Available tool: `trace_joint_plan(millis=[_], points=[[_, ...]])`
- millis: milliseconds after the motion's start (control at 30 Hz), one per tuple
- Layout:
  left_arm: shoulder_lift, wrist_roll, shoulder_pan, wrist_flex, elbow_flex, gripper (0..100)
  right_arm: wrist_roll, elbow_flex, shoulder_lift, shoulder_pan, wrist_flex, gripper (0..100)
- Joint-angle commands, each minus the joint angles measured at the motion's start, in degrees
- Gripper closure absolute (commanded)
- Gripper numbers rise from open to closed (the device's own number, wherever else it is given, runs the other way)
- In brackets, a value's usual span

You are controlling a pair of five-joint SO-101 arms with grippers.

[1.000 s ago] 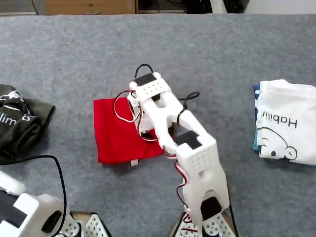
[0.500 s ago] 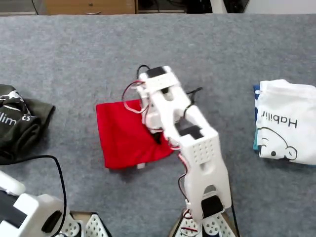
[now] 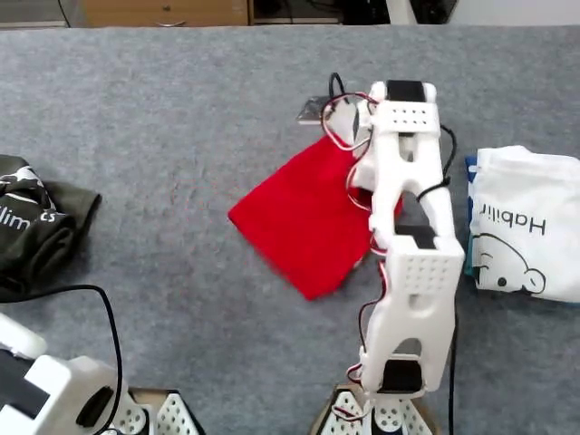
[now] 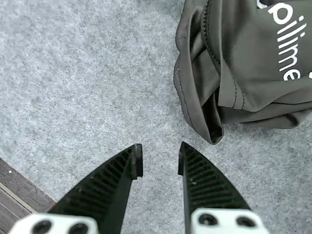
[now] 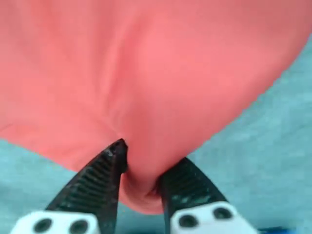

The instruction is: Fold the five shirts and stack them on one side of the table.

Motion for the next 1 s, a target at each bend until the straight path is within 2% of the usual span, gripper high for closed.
trace_joint_plan(millis=[0, 100, 267, 433, 633, 833, 967], points=[[-2.3, -0.5, 0.7, -0.7, -0.9, 87, 9.2, -10.2, 3.1, -0.2, -3.1, 99.7], [-2.3, -0.5, 0.7, -0.7, -0.9, 87, 12.8, -18.0, 7.8, -2.2, -4.7, 99.7], [-2.3, -0.6, 0.5, -0.4, -1.0, 87, 13.5, -29.1, 15.7, -3.6, -5.0, 99.2], [-2.3, -0.6, 0.4, -0.4, -1.0, 87, 12.7, -38.9, 18.9, -3.0, -3.0, 88.9], [-2.3, -0.6, 1.4, -0.4, -1.0, 87, 3.4, -46.7, 19.2, -2.9, 4.2, 85.2], [-2.3, -0.6, 2.5, -0.4, -1.0, 87, -13.4, -48.3, 19.1, -1.5, 4.2, 71.2], [-2.3, -0.6, 2.5, -0.4, -1.0, 87, -23.7, -48.8, 18.2, -1.5, 4.2, 70.6]])
